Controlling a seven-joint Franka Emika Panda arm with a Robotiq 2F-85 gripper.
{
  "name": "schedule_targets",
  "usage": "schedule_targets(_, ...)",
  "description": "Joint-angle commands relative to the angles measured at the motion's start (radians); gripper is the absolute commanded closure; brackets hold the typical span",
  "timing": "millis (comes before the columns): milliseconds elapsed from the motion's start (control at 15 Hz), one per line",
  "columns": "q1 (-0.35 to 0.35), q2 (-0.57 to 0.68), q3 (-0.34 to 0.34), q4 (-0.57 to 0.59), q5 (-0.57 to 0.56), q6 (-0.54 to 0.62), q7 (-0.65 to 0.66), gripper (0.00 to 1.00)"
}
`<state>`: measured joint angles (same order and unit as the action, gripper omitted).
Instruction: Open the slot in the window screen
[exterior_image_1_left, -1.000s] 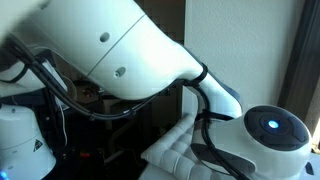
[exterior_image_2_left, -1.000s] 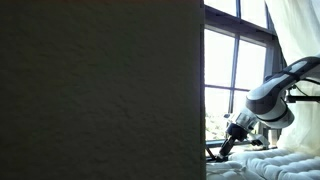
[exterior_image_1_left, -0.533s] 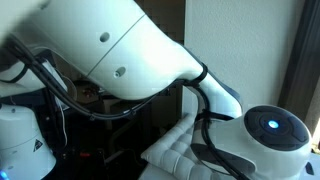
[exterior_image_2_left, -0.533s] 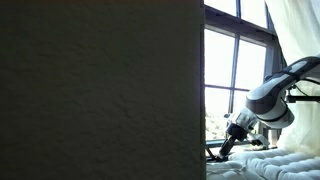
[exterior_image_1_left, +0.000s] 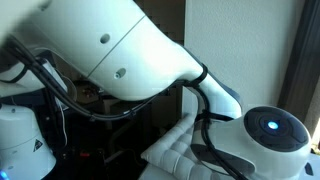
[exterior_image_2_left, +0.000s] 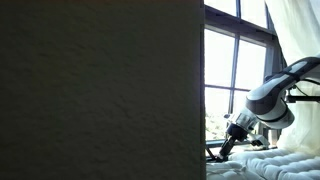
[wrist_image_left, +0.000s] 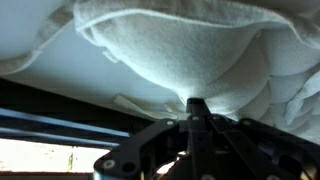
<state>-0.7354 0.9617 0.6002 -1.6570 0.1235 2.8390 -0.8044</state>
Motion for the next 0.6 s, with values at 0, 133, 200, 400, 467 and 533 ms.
schedule_targets(0, -0.013, 0.015, 0.029, 0.001, 0.020, 0.037, -0.046, 1.00)
schedule_targets(133, -0.023, 0.030, 0.051, 0.000, 0.018, 0.074, -0.063, 1.00)
schedule_targets(200, -0.026, 0.037, 0.059, -0.001, 0.016, 0.098, -0.069, 1.00)
schedule_targets(400, -0.049, 0.074, 0.103, -0.001, -0.010, 0.176, -0.080, 1.00)
schedule_targets(467, -0.058, 0.086, 0.119, 0.000, -0.022, 0.190, -0.087, 1.00)
schedule_targets(533, -0.064, 0.095, 0.128, -0.001, -0.035, 0.199, -0.081, 1.00)
